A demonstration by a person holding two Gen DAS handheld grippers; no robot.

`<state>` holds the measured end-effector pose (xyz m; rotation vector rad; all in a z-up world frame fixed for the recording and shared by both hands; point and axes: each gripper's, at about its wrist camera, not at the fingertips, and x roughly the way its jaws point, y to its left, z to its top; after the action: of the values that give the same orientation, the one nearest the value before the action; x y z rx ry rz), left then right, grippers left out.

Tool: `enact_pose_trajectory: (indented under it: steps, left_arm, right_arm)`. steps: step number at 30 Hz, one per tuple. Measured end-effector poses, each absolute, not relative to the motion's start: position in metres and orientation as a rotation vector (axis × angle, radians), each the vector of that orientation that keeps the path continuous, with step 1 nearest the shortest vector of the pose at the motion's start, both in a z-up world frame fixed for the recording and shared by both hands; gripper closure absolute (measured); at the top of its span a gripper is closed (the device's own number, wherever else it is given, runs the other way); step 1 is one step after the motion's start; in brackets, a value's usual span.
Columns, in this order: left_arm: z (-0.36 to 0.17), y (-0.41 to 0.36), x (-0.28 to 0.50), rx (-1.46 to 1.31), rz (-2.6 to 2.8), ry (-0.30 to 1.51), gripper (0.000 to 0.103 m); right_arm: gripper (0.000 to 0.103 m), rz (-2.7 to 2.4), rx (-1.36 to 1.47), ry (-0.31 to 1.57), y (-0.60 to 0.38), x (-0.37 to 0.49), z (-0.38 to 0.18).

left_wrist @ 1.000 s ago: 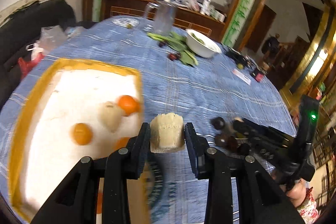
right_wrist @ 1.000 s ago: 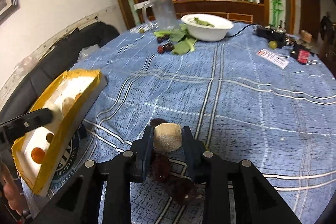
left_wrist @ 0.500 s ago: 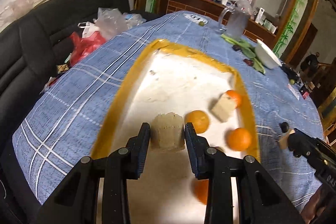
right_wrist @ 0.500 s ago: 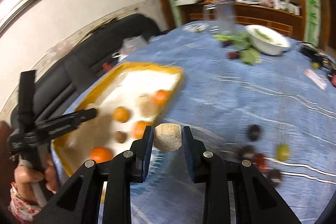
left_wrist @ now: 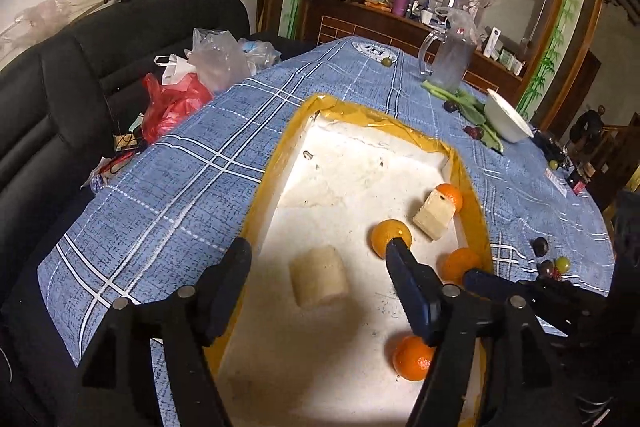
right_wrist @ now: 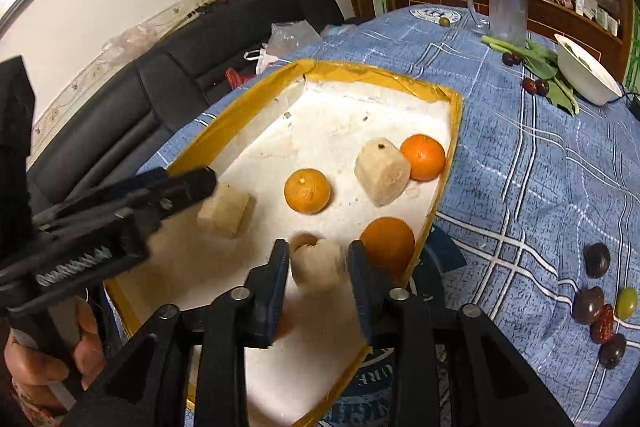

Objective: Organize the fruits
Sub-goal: 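Carry both pale pieces over the tray and open both tools to release them, then move both open tools to the dark plums beside the tray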

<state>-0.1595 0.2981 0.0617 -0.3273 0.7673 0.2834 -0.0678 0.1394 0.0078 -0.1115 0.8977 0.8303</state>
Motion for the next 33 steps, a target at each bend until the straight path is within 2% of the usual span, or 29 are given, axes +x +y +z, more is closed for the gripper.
enact_pose_trajectory:
  steps: [3,9,14,16,20,33]
  left_arm:
    - [0.062,0.298,-0.161,-0.336,0.279,0.769,0.033]
    - [0.066,0.291,-0.162,-0.311,0.287,0.764,0.028]
    - [0.072,0.262,-0.159,-0.196,0.294,0.756,0.026]
    - [0.076,0.249,-0.16,-0.138,0.302,0.744,0.025]
    - [0.083,0.229,-0.163,-0.058,0.306,0.72,0.019]
    - [0.086,0.202,-0.163,-0.009,0.281,0.734,0.019]
  right_arm:
    - [0.05,0.818,-0.108,0.877,0.132,-0.072,0.011]
    - [0.037,0.785,-0.028,0.826,0.097,-0.091,0.022]
    - [0.037,0.746,0.049,0.818,0.065,-0.099,0.023]
    - [0.034,0.725,0.074,0.827,0.055,-0.099,0.02]
    - [0.031,0.694,0.124,0.848,0.038,-0.095,0.015]
    - [0.028,0.632,0.169,0.84,-0.001,-0.102,0.011]
